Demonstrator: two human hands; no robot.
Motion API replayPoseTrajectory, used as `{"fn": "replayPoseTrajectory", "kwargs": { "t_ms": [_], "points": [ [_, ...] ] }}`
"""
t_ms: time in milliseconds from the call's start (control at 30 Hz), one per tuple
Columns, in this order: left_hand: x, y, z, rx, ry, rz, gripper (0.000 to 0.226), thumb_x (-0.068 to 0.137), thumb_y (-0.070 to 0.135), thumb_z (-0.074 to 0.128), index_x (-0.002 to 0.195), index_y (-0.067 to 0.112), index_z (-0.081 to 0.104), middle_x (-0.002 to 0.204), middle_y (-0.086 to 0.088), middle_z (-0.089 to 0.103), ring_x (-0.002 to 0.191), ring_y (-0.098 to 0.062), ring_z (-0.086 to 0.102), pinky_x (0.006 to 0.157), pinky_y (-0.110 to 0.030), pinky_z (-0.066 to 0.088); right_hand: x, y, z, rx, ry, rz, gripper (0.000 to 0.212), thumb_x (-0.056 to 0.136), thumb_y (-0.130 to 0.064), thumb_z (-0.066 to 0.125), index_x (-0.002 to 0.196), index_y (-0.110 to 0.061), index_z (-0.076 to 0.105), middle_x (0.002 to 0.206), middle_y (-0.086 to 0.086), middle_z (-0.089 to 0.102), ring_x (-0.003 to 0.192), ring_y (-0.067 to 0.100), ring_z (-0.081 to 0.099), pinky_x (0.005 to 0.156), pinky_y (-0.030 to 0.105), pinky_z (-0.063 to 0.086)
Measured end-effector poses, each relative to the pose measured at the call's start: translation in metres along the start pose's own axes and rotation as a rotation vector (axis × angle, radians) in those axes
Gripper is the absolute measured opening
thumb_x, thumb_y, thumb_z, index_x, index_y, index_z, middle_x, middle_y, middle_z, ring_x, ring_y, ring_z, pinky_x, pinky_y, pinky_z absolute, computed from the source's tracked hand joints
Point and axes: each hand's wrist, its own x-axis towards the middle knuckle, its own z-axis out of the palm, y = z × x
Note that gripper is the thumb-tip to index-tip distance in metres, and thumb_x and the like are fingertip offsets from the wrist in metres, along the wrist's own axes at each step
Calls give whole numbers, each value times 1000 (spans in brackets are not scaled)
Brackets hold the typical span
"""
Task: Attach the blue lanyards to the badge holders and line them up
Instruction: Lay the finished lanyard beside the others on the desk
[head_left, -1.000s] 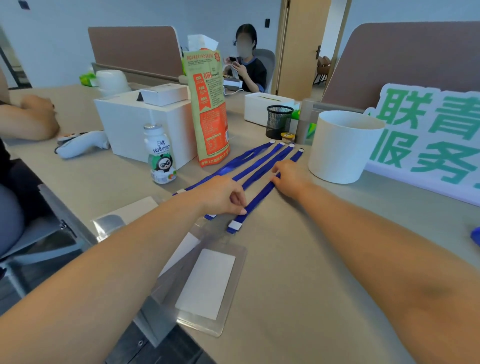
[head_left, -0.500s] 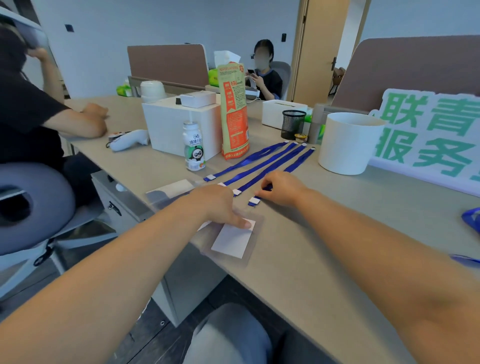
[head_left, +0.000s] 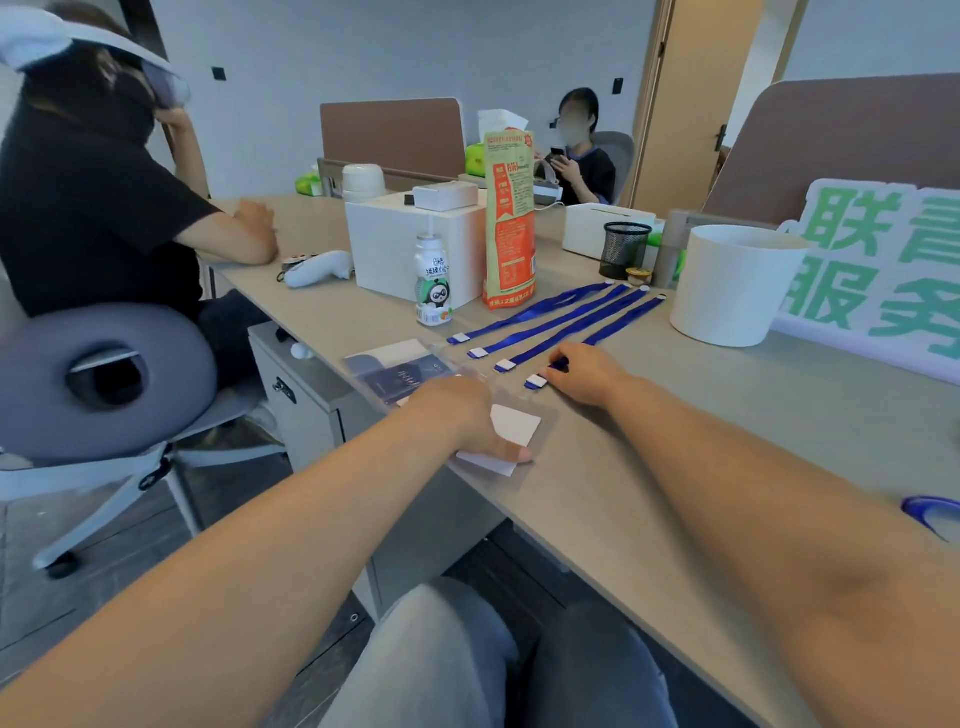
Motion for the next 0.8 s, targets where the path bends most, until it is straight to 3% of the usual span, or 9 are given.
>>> {"fn": "replayPoseTrajectory", "kwargs": {
  "t_ms": [333,400,467,533,633,700,800],
  "points": [
    [5,-15,-3,-240,-46,-93,78,76,55,65,133,8,41,135,-7,48,120,-23,48,90,-30,40,-4,3,0,40,19,-8,33,91,-34,54,116,-11,53,115,10,59,103,22,55,87,30,45],
    [7,-22,-9,-244,-48,-85,62,85,49,57,128,5,50,131,-9,51,117,-23,50,89,-28,38,-4,3,0,44,24,-6,34,91,-34,54,116,-11,53,115,10,59,103,22,55,87,31,45],
    [9,-29,-15,-246,-24,-64,47,92,40,49,119,3,58,115,-10,58,108,-21,51,85,-27,37,-3,2,1,45,26,-6,35,91,-35,55,117,-12,52,116,10,58,103,22,55,88,31,46],
    [12,-39,-18,-275,-18,-65,35,93,32,49,106,1,62,91,-9,58,91,-19,49,68,-24,37,-1,1,2,40,26,-12,35,90,-35,55,117,-11,52,116,10,58,103,22,55,89,32,46],
    [15,-49,-17,-227,-2,-98,31,94,28,47,102,1,61,88,-9,55,85,-20,48,55,-15,30,2,-5,3,39,32,-27,35,90,-34,56,116,-11,53,116,10,58,104,22,55,88,31,45],
    [19,-54,-15,-191,11,-110,38,94,30,47,110,-1,62,94,-10,58,92,-24,53,62,-20,37,6,-8,4,35,35,-25,35,90,-35,56,115,-11,54,116,9,58,103,21,55,87,30,46],
    [27,-57,-10,-158,26,-125,40,93,33,50,115,1,60,114,-13,62,110,-27,55,87,-31,43,10,-9,6,32,44,5,37,88,-39,57,113,-12,53,114,9,58,101,21,55,88,32,48]
  ]
}}
